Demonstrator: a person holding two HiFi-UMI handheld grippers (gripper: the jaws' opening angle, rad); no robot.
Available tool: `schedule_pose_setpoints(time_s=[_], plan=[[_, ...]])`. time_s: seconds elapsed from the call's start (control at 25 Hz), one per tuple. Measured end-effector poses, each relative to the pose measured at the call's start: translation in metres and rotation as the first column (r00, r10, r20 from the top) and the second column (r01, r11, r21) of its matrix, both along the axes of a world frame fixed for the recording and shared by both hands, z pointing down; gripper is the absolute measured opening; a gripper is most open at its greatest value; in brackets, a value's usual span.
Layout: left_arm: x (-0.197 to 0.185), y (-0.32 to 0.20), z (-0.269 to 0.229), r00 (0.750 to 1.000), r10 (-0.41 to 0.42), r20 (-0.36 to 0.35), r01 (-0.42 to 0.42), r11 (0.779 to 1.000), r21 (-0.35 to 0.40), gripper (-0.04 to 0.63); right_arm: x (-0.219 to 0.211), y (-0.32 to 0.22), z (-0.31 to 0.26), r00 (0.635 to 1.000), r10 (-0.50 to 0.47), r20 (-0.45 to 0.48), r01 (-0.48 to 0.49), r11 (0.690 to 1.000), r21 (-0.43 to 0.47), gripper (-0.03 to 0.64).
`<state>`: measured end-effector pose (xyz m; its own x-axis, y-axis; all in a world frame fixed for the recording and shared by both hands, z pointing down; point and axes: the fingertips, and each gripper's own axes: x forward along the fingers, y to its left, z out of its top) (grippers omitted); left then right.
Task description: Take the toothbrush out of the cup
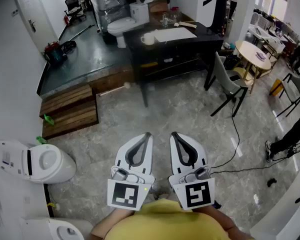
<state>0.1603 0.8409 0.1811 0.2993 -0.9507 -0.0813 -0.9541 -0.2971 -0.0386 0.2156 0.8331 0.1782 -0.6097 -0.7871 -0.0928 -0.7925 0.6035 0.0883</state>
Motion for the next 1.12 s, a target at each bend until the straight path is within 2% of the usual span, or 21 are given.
schedule_pose_setpoints(time_s=[0.32,0.64,0.84,1.12], plan=[[0.019,-0.011,0.0,1.0,-0.002,-0.003,0.002,1.0,-0.001,0.01,0.015,-0.012,0.003,1.0,-0.016,0.008,0.016,1.0,-0.005,0.017],[0.016,-0.02,0.007,0.999,-0.033,-0.005,0.033,0.999,-0.012,0.01,0.013,-0.021,0.01,0.997,-0.066,0.033,0.067,0.998,-0.021,0.017],[0.004,-0.042,0.012,0.999,-0.036,-0.024,0.036,0.999,-0.013,0.011,0.0,-0.039,0.017,0.997,-0.076,0.011,0.076,0.997,-0.026,0.017],[-0.025,-0.102,0.013,0.999,0.0,-0.032,0.0,1.0,0.001,0.011,-0.036,-0.097,0.016,0.998,-0.061,0.007,0.061,0.998,-0.02,0.017]])
